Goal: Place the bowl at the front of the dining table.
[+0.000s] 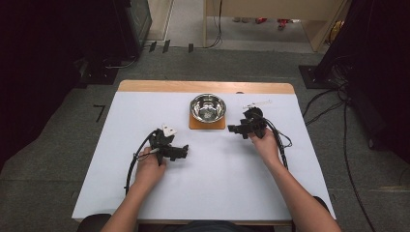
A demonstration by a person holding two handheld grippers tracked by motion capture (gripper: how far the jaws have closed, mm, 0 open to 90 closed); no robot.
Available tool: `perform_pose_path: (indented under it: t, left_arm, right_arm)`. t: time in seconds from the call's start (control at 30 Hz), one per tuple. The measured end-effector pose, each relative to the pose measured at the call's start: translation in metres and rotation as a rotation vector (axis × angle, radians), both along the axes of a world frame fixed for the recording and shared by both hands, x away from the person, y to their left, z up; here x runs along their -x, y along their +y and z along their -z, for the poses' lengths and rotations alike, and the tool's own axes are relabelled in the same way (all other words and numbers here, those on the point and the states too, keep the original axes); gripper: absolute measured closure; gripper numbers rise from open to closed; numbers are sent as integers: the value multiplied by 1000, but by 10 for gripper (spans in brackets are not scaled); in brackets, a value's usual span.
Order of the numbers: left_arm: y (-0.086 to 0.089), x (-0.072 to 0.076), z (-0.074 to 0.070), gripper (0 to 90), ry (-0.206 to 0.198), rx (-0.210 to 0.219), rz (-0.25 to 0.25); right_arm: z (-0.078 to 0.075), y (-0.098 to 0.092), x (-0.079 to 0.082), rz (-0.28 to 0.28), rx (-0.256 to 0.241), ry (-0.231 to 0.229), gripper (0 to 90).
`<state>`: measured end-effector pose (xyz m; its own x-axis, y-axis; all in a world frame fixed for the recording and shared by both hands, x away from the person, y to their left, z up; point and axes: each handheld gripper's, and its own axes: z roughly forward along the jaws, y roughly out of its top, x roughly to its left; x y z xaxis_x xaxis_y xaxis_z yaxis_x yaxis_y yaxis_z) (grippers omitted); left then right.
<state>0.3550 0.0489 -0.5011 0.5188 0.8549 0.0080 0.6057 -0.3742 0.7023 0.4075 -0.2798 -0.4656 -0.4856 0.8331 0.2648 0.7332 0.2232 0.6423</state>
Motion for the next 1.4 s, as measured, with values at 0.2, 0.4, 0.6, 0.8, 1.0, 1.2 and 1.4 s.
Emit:
perform_pose_path:
  t: [0.2, 0.4, 0.6, 0.8, 1.0, 1.2, 1.4]
  left_arm:
    - [0, 0, 0, 0, 0, 0, 0]
    - [0, 0, 0, 0, -1, 1, -1]
    - [0, 0, 0, 0, 0, 0, -1]
    - [0, 0, 0, 0, -1, 1, 0]
    - [0, 0, 0, 0, 0, 0, -1]
    - [0, 0, 0, 0, -1, 1, 0]
    - [0, 0, 0, 0, -1, 1, 0]
  right_arm:
    - [2, 0, 6, -6, 53, -59, 277]
    - [9, -7, 9, 8, 65, -42, 277]
    - [17, -9, 10, 22, 92, -42, 277]
    - [21, -13, 11, 39, 93, -28, 277]
    - [22, -14, 14, 33, 96, -39, 254]
    - [30, -9, 25, 28, 121, -136, 216]
    - [37, -5, 31, 25, 148, -203, 180]
